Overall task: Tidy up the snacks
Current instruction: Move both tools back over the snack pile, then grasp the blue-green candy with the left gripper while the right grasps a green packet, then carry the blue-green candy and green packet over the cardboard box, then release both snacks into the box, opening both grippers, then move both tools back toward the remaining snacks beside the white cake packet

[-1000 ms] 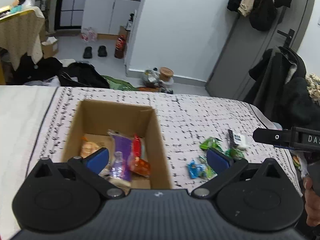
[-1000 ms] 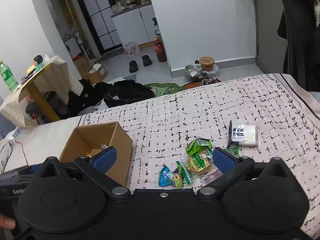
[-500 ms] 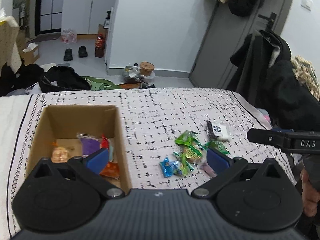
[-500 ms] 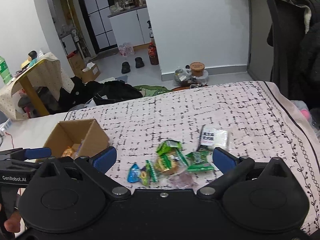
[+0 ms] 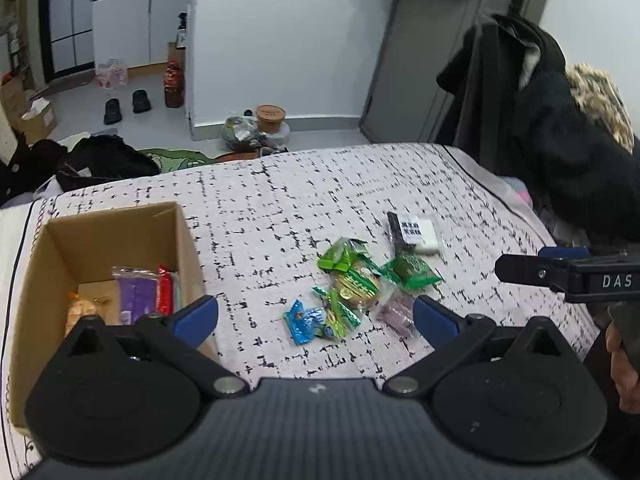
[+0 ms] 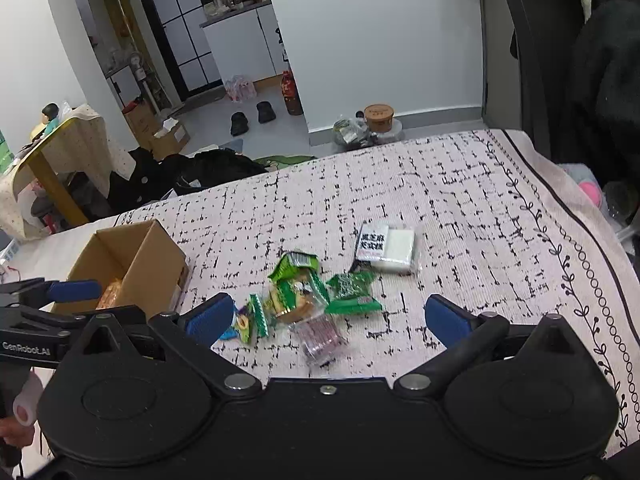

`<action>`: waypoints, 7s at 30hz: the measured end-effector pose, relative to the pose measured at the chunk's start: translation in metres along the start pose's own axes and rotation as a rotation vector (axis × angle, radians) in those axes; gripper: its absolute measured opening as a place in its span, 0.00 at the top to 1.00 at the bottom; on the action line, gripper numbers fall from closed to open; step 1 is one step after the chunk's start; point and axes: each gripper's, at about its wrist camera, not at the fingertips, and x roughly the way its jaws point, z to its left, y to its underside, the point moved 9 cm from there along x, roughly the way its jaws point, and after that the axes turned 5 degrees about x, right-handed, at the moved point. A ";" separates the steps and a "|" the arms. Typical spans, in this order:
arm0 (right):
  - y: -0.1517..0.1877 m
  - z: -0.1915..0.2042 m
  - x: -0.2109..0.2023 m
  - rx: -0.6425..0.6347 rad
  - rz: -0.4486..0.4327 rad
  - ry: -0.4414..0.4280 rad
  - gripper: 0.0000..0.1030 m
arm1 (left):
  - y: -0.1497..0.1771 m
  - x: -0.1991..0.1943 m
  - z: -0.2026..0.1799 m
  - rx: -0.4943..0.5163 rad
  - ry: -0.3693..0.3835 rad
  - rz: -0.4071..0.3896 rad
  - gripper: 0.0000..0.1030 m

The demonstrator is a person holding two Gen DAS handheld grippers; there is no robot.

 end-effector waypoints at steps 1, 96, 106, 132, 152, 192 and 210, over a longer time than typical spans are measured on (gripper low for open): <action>0.002 -0.003 0.001 0.004 0.006 -0.005 0.00 | 0.000 0.002 -0.003 0.007 0.001 0.003 0.00; -0.021 0.058 0.033 -0.005 -0.049 -0.041 0.72 | -0.020 -0.002 0.014 -0.120 0.017 -0.068 0.75; -0.018 0.096 0.030 -0.040 -0.050 -0.109 0.72 | -0.015 -0.028 0.053 -0.173 -0.045 -0.100 0.75; -0.003 0.185 0.043 -0.079 -0.009 -0.240 0.72 | 0.038 -0.049 0.140 -0.306 -0.194 -0.053 0.73; 0.008 0.200 0.040 -0.063 0.020 -0.269 0.38 | 0.042 -0.070 0.152 -0.334 -0.252 -0.084 0.28; 0.010 0.035 0.017 0.032 -0.009 -0.037 0.00 | -0.011 -0.023 0.041 -0.130 -0.101 -0.073 0.00; 0.022 -0.003 0.037 0.095 0.054 -0.038 0.16 | -0.015 0.021 -0.004 -0.038 -0.027 -0.006 0.11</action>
